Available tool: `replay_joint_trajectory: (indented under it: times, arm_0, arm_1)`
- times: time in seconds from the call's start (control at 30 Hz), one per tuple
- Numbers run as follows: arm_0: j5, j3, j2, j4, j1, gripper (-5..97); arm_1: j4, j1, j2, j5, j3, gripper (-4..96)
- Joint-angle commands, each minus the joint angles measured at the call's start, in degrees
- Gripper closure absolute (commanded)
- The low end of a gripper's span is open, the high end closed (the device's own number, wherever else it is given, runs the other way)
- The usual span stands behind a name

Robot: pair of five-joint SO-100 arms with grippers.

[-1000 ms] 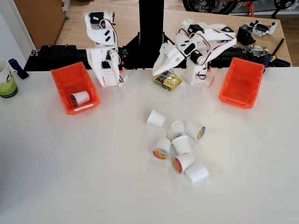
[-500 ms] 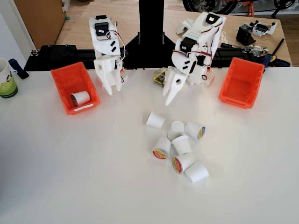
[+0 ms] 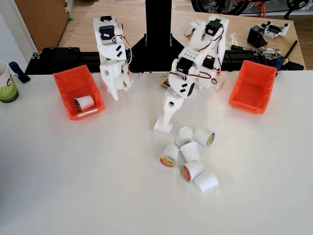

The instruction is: Sort the coffee pods, blue into left, red into right

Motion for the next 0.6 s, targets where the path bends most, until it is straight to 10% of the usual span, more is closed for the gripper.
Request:
replay_joint_trajectory:
  times: [0.0, 0.3, 0.4, 0.57]
  arm_0:
    - [0.62, 1.85, 0.09, -4.04, -0.26, 50]
    - [2.11, 1.93, -0.09, -6.15, 0.0, 50]
    - [2.29, 1.93, -0.09, -6.15, 0.09, 50]
    - [2.72, 1.85, -0.09, -6.15, 0.26, 51]
  arm_1:
    - [-2.99, 0.97, -3.6, -0.62, -4.57, 59.5]
    - [-7.65, 2.55, -11.25, -3.16, -5.54, 57.9]
    - [-9.58, 3.78, -13.1, -6.68, -5.54, 74.0]
    - [-11.69, 6.33, -12.83, -22.32, -5.8, 80.4]
